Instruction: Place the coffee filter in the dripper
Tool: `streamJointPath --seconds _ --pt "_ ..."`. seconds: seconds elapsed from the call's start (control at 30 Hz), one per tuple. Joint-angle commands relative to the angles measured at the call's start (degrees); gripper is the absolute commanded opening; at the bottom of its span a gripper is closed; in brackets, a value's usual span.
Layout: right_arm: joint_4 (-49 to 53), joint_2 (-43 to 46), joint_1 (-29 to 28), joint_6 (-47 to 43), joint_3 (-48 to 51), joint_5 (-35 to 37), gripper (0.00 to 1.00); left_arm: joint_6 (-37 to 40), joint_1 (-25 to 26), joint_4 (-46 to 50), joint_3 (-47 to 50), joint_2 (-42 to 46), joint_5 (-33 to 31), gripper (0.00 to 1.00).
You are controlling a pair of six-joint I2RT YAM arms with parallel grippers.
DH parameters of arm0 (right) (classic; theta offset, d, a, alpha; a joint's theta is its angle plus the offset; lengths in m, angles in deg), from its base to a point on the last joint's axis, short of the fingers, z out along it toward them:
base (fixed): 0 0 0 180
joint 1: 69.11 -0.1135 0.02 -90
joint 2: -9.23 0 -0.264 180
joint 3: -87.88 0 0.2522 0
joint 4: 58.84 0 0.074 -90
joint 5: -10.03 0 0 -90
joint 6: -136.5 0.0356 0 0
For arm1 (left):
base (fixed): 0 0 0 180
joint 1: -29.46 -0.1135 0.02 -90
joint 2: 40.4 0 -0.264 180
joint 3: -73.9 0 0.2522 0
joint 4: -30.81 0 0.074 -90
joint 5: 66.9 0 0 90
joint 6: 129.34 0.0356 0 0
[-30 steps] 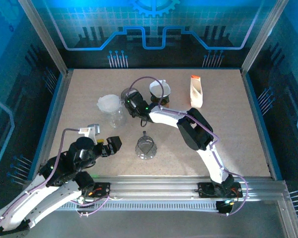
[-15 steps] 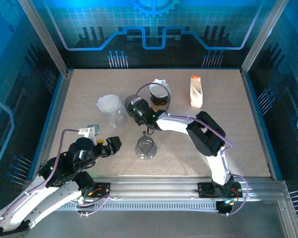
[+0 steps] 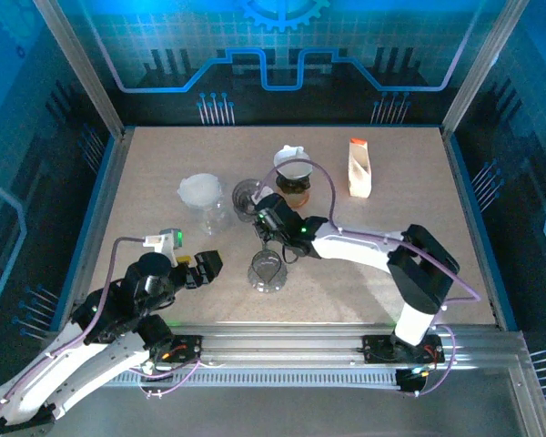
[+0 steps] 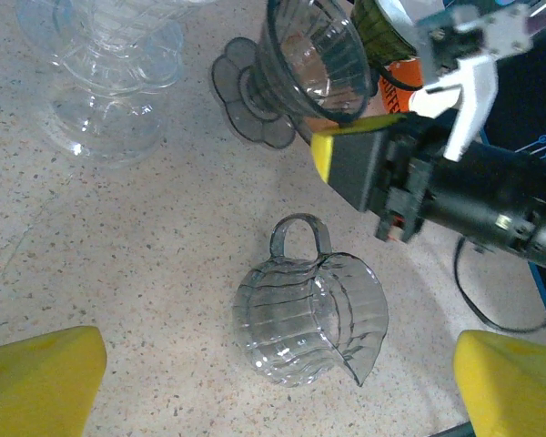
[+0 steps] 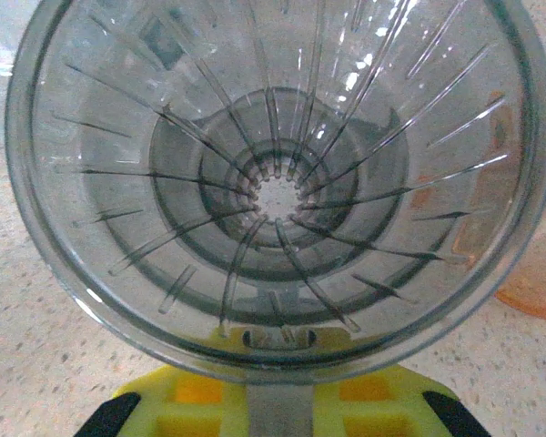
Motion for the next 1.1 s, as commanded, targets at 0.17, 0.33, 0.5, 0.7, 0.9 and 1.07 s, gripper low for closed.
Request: streamJointPath --seconds 0.17,0.33,0.5,0.7,0.9,1.07 --pt "5.2 16.7 -5.2 2.2 7.3 6.0 0.12 -0.7 0.3 -4.2 1.3 0.4 1.9 0.99" --pt "16.6 24.5 -7.4 2.9 8.2 2.0 0.12 -0.9 0.3 -4.7 1.6 0.2 1.7 0.99" --pt "28.2 29.3 -8.1 3.4 6.8 -7.5 0.12 -0.4 0.3 -5.3 1.3 -0.6 1.5 0.99" --pt "34.2 29.9 -11.1 2.0 5.0 -11.3 0.12 -0.5 0.3 -6.8 1.9 -1.3 1.6 0.99" --pt "33.0 28.4 -12.9 1.7 4.9 -8.8 0.12 -0.6 0.3 -6.9 2.1 -1.7 1.7 0.99" --pt "31.8 26.0 -13.5 0.8 4.5 -8.1 0.12 -0.4 0.2 -6.7 2.1 -1.7 1.5 0.99"
